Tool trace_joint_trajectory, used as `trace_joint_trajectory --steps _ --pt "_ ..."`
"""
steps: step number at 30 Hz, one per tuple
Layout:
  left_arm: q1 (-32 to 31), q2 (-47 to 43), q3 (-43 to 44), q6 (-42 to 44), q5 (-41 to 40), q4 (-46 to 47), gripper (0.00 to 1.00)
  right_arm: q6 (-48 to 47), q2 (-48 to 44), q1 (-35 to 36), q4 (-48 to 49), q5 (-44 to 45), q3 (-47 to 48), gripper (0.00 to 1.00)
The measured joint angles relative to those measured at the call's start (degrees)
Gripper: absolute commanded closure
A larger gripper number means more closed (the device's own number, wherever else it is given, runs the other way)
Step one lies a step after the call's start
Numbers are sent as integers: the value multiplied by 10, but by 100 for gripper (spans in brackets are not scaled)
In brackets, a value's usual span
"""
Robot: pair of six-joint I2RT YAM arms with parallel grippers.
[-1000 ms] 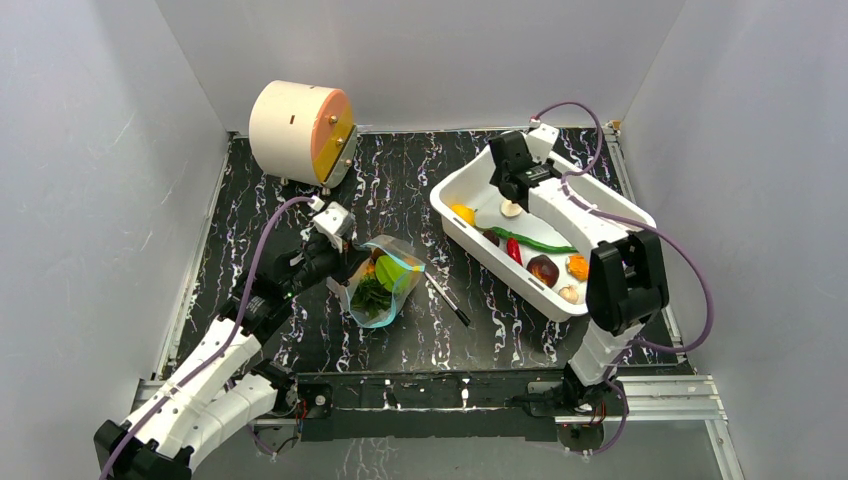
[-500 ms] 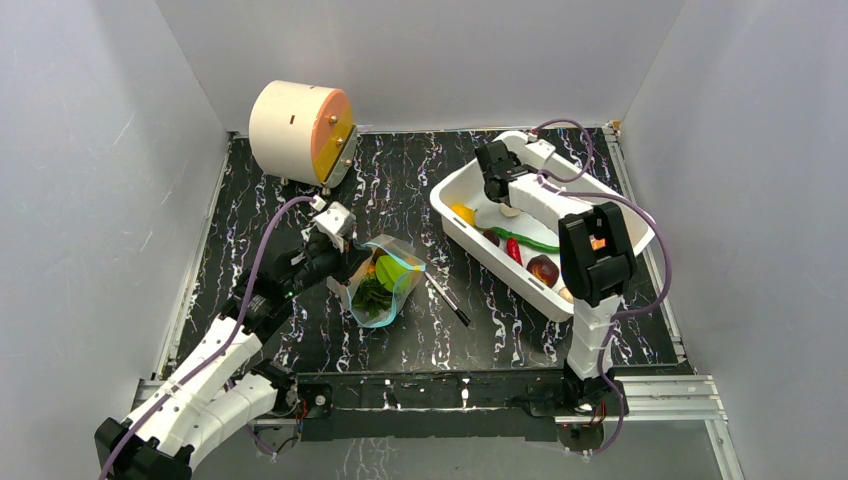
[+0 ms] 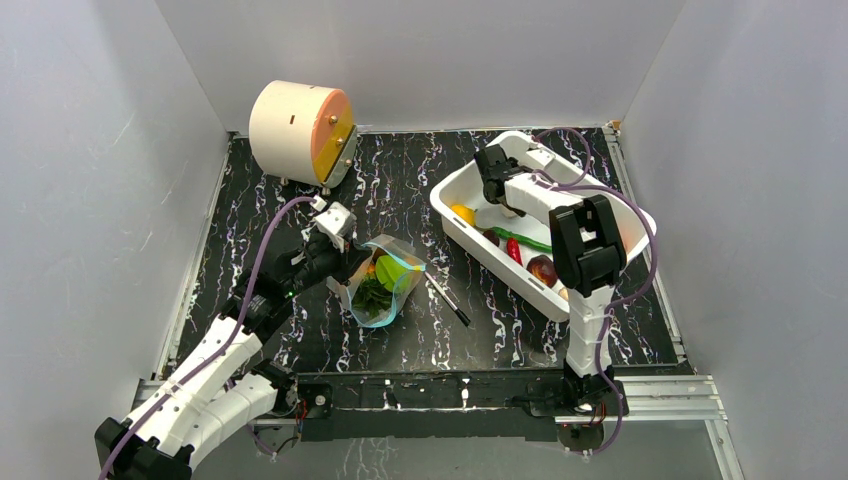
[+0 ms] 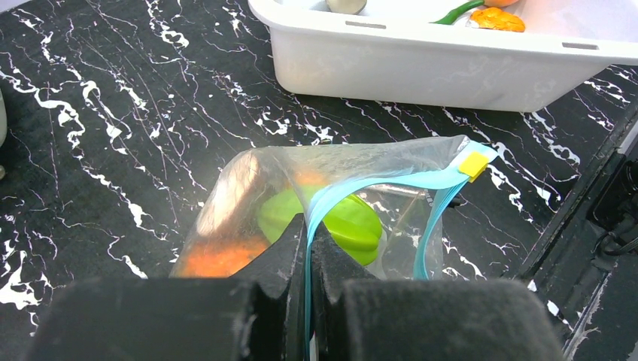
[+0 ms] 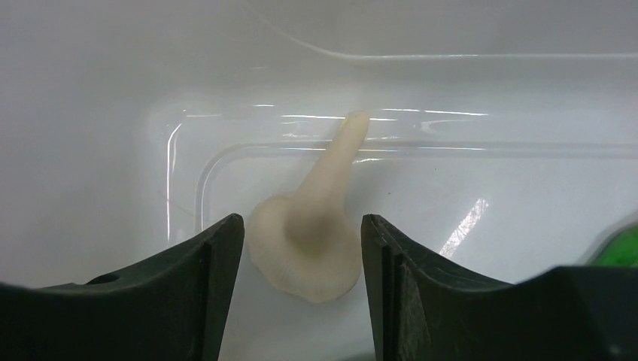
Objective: Place the food in the zip-top bag and seal the zipper
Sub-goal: Pick up the fake vegetable from the bin.
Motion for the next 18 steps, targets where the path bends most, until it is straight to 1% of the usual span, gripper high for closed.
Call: trace_joint_trajectory --steps 4,7,9,12,15,16,17,18 --pt "0 0 0 1 -2 0 100 2 10 -3 -1 2 0 50" --pt "0 0 0 1 -5 0 100 2 11 -3 1 2 -1 58" --pt "0 1 0 1 -9 0 100 -1 11 -3 7 1 -2 60" --pt "0 4 0 1 -14 -2 100 -7 11 -3 19 1 -6 67" --pt "0 5 3 1 -21 -9 100 -15 10 -3 31 -1 -11 65" --pt "0 5 6 1 -26 -13 100 -17 10 -4 38 -4 -19 62" --pt "0 5 9 1 -29 -18 100 -19 10 -5 44 -8 -29 63" --pt "0 5 13 0 -32 -21 100 -21 10 -6 50 -11 -36 68"
